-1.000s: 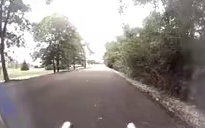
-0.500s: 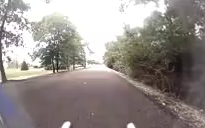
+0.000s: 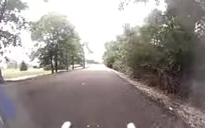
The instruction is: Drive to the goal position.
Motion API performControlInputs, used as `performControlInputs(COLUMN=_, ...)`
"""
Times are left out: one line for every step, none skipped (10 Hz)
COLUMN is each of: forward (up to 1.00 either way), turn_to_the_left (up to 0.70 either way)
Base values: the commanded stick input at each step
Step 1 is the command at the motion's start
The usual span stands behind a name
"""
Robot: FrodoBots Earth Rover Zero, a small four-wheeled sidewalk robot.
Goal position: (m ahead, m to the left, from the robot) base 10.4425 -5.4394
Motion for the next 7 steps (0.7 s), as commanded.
performControlInputs(forward=0.6, turn_to_the_left=0.0)
performControlInputs(forward=0.6, turn_to_the_left=0.0)
performControlInputs(forward=0.6, turn_to_the_left=0.0)
performControlInputs(forward=0.6, turn_to_the_left=0.0)
performControlInputs(forward=0.6, turn_to_the_left=0.0)
performControlInputs(forward=0.6, turn_to_the_left=0.0)
performControlInputs(forward=0.6, turn_to_the_left=0.0)
